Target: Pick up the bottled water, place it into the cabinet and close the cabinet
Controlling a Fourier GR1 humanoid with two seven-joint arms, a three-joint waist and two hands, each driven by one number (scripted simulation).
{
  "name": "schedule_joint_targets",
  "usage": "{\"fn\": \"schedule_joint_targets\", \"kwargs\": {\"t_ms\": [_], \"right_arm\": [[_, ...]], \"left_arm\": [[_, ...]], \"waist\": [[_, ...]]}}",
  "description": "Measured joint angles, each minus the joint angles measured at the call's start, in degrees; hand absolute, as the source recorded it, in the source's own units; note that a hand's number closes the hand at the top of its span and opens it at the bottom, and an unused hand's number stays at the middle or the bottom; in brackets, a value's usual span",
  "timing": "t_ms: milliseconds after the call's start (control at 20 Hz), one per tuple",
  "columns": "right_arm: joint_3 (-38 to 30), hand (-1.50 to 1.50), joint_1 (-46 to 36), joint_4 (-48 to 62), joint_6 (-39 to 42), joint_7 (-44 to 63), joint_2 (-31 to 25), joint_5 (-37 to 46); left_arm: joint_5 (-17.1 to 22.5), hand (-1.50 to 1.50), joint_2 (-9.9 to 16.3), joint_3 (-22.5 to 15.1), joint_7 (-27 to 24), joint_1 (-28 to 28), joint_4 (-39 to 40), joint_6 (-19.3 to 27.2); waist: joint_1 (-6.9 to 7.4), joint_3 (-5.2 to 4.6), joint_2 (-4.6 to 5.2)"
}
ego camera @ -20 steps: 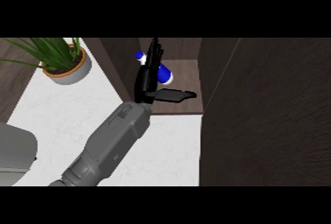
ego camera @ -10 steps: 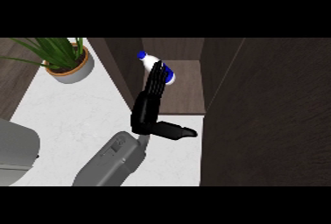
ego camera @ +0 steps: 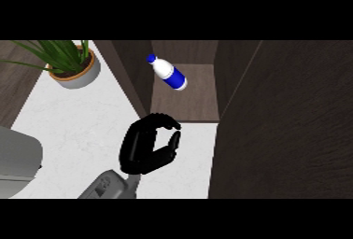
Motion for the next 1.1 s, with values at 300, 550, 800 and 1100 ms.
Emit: {"fn": "schedule_joint_targets", "kwargs": {"t_ms": [300, 550, 800, 1100], "right_arm": [[3.64, 1.50, 2.42, -1.49, 5.64, -2.86, -4.54, 2.97], [8.08, 1.50, 2.37, -1.91, 7.20, -3.90, -6.03, 4.24], [14.19, 1.50, 1.95, -1.99, 8.59, -2.32, -8.27, 5.38], [18.09, 1.50, -1.71, -2.07, 7.72, 0.33, -9.96, 6.37]], "left_arm": [[0.83, -1.50, 7.07, 1.23, 0.30, 9.52, -10.30, -0.65], [3.22, -1.50, 12.51, 4.84, -0.11, 16.28, -17.04, -2.22], [6.87, -1.50, 16.15, 8.18, -0.65, 22.44, -21.71, -5.12], [10.80, -1.50, 19.96, 12.19, -0.48, 27.46, -25.51, -7.97]], "waist": [[-0.16, -0.03, -0.28], [-0.25, -0.09, -0.34], [-0.10, -0.22, -0.45], [0.66, -0.47, -0.71]]}}
